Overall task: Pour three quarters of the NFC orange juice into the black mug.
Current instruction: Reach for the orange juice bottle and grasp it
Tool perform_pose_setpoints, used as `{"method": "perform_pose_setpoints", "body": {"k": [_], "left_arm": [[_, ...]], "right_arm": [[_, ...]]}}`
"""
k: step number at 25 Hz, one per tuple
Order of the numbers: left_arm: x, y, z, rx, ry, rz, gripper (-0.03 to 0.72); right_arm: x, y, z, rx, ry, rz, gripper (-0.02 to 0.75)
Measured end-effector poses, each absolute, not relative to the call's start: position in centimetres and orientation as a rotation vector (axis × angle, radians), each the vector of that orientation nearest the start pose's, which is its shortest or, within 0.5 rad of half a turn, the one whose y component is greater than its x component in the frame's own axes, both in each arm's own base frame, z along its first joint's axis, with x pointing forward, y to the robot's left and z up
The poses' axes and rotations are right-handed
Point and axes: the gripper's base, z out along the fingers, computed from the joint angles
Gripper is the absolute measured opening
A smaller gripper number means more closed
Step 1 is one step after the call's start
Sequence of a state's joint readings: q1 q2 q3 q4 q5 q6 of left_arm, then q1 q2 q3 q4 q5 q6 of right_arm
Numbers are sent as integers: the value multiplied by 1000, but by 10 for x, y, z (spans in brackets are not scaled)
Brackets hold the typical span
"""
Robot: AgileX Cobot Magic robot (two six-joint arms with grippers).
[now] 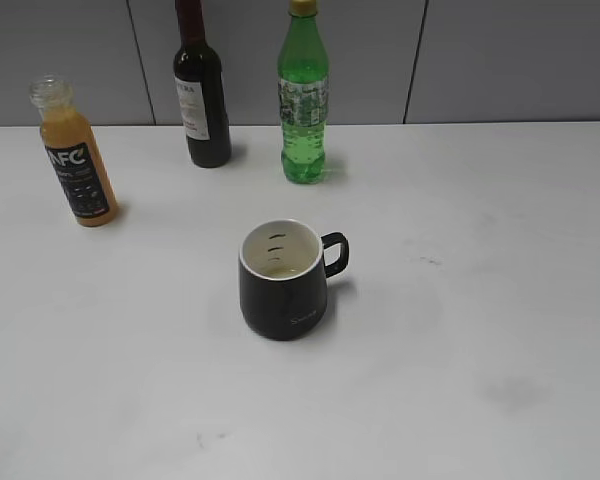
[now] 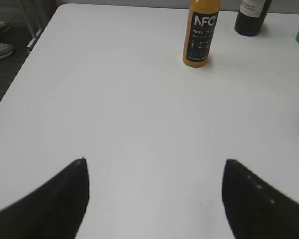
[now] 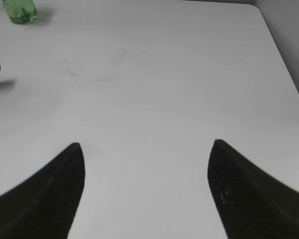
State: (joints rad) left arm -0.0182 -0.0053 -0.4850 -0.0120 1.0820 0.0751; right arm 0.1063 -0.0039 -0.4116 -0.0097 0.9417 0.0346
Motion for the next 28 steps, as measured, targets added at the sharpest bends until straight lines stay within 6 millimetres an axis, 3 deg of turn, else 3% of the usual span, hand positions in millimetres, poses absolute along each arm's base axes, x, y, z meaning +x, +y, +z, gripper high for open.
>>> {"method": "perform_pose_setpoints", "body": {"k": [5, 11, 14, 18, 24, 28], "left_arm": [[-5, -1, 273, 97, 2060, 21, 647], [11, -1, 300, 85, 1826, 27, 647], [34, -1, 315, 78, 1720, 30, 647], [77, -2, 316, 74, 1644, 36, 644], [145, -2, 298, 69, 1604, 41, 638], [188, -5, 273, 78, 1661, 36, 638]], "right_arm": [[9, 0, 262, -74, 2009, 78, 585], [9, 0, 262, -74, 2009, 78, 585], [9, 0, 262, -73, 2009, 78, 585], [9, 0, 262, -73, 2009, 78, 585], [9, 0, 262, -73, 2009, 78, 585], [9, 0, 262, -73, 2010, 78, 585]]}}
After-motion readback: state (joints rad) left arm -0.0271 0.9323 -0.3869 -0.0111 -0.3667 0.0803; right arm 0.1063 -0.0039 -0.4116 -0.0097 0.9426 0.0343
